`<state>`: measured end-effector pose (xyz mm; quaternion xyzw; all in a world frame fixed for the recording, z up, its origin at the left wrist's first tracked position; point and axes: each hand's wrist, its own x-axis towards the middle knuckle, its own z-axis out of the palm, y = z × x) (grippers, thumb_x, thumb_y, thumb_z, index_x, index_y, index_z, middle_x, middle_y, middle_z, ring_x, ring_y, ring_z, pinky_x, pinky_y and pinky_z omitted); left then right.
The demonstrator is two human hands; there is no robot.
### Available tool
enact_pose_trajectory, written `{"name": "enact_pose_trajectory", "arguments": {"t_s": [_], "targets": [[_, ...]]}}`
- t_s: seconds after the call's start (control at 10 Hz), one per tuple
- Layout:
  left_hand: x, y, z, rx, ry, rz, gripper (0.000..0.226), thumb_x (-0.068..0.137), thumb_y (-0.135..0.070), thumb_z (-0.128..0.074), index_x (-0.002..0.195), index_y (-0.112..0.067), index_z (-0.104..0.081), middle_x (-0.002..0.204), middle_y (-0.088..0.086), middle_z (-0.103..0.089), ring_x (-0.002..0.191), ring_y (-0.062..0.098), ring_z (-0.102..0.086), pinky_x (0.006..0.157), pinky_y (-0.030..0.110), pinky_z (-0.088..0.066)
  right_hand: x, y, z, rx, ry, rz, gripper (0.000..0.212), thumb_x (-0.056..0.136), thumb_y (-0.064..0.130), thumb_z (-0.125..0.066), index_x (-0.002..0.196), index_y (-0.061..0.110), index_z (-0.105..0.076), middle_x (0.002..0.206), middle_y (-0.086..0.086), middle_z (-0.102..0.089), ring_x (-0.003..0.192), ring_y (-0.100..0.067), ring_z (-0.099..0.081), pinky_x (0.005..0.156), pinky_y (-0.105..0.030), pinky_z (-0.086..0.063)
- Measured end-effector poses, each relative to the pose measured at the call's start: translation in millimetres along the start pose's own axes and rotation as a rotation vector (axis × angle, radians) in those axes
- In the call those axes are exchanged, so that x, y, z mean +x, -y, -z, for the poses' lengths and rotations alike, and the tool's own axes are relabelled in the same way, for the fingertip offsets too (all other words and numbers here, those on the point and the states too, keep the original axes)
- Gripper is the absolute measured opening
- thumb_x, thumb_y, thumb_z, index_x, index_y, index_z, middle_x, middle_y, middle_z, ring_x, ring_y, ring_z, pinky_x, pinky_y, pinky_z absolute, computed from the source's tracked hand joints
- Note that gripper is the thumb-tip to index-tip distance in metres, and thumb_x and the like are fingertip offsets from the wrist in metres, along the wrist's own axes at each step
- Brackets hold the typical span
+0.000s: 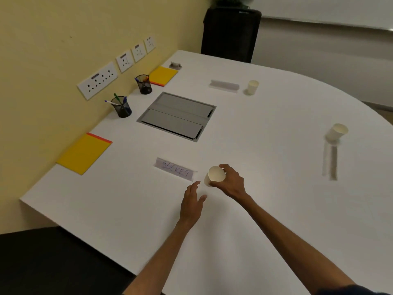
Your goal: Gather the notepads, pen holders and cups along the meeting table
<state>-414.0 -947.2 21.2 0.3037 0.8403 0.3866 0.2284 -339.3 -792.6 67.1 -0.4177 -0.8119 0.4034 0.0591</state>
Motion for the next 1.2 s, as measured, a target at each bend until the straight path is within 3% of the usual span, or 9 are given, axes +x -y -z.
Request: {"name": "enact_pose_trajectory", "arguments": {"t_s": [0.1, 0.4, 0.8, 1.0, 1.2], "targets": [[13, 17, 4, 0.044, 0.025, 0.025, 0.055, 0.096, -0.024, -0.058, 0.146, -0.015, -0.036, 0.145, 0.003, -0.043, 0.133, 0.021, -0.042, 0.107, 0.039, -0.041, 14, 3, -15, -0.029, -0.004, -0.041, 0.079, 0.068, 0.045, -0.083, 0.136, 0.023, -0.046, 0.135, 0.002, -0.057, 0.124, -0.023, -0.054, 0.105, -0.047, -0.04], [40, 56, 3, 0.192, 0.142, 0.195, 0.075, 0.095, -0.038, -0.058, 0.153, -0.011, -0.02, 0.16, 0.009, -0.02, 0.148, 0.024, -0.019, 0.116, 0.041, -0.025, 43, -1, -45, -0.156, 0.004, -0.154, 0.083, 0.075, 0.037, -0.079, 0.144, 0.016, -0.038, 0.142, -0.005, -0.051, 0.131, -0.027, -0.047, 0.103, -0.045, -0.035], [63, 58, 11, 0.272, 0.121, 0.27, 0.066, 0.094, -0.032, -0.059, 0.148, -0.012, -0.028, 0.155, 0.009, -0.025, 0.143, 0.026, -0.026, 0.11, 0.046, -0.03, 54, -3, -57, -0.114, 0.024, -0.19, 0.086, 0.073, 0.035, -0.081, 0.145, 0.015, -0.039, 0.143, -0.006, -0.048, 0.133, -0.027, -0.043, 0.105, -0.044, -0.041], [68, 57, 18, 0.282, 0.117, 0.229, 0.063, 0.086, -0.007, -0.056, 0.145, -0.012, -0.032, 0.147, 0.006, -0.035, 0.136, 0.024, -0.034, 0.102, 0.044, -0.037, 50, -7, -55, -0.028, 0.048, -0.201, 0.104, 0.069, 0.044, -0.085, 0.151, 0.015, -0.028, 0.153, -0.005, -0.038, 0.14, -0.025, -0.035, 0.111, -0.047, -0.037], [71, 43, 31, 0.216, 0.02, 0.167, 0.069, 0.078, 0.005, -0.052, 0.142, -0.012, -0.035, 0.146, 0.006, -0.038, 0.135, 0.025, -0.035, 0.1, 0.042, -0.037, 41, -3, -44, -0.007, -0.031, -0.151, 0.089, 0.081, 0.053, -0.072, 0.15, 0.014, -0.031, 0.155, -0.005, -0.034, 0.143, -0.024, -0.032, 0.114, -0.047, -0.034]]}}
